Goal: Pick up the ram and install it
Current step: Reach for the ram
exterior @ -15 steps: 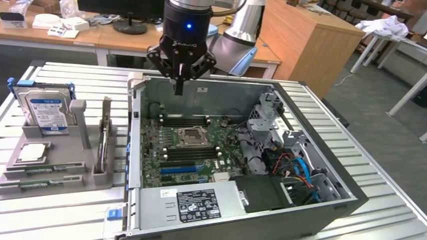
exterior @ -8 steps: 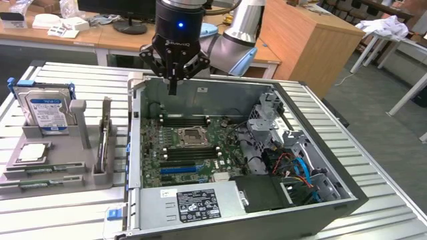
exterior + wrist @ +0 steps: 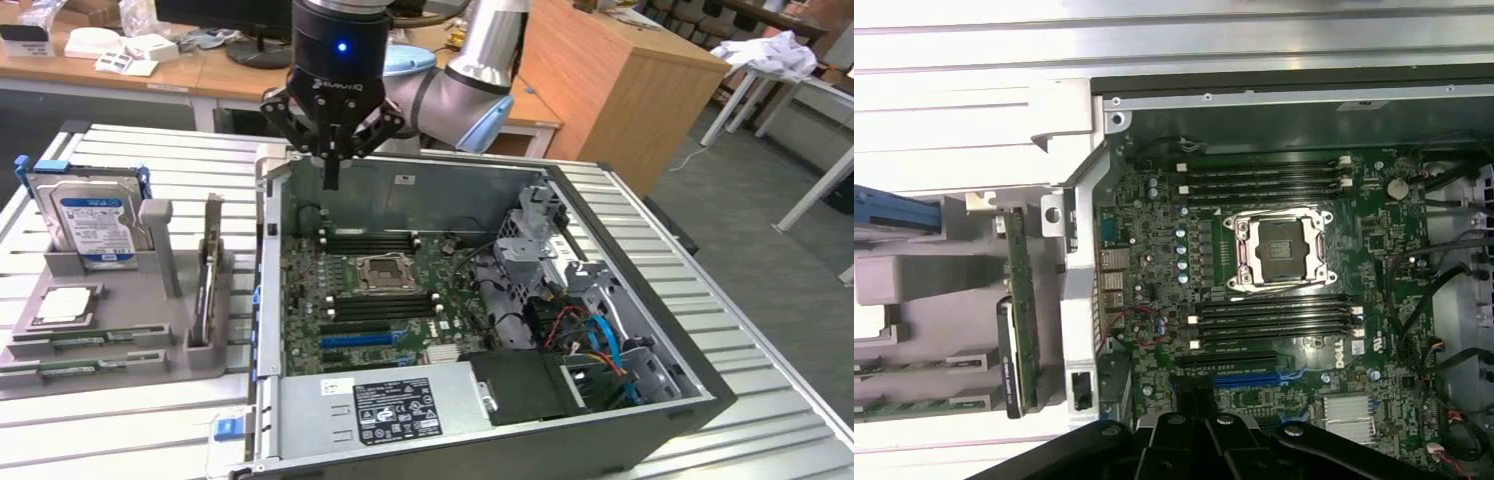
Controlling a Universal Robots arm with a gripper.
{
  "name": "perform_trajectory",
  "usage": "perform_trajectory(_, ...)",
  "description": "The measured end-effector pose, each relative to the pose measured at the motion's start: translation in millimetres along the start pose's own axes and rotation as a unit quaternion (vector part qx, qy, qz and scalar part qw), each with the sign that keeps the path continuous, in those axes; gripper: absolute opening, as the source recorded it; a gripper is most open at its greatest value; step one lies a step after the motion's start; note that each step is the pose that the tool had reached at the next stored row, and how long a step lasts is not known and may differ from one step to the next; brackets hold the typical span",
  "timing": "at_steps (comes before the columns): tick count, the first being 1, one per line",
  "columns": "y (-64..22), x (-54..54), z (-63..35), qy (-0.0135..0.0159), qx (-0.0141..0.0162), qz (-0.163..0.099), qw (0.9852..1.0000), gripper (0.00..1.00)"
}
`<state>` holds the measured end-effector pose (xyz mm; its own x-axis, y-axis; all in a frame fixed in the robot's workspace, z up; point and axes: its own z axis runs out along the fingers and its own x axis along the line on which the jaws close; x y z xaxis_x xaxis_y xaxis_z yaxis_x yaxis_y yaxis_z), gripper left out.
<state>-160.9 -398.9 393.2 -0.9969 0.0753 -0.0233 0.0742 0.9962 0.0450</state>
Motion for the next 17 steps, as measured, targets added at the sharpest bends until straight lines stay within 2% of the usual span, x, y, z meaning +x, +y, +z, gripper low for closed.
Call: perform_trajectory(17, -2.2, 29.5, -0.6, 0.0, 0.0, 0.0, 1.0, 0.11)
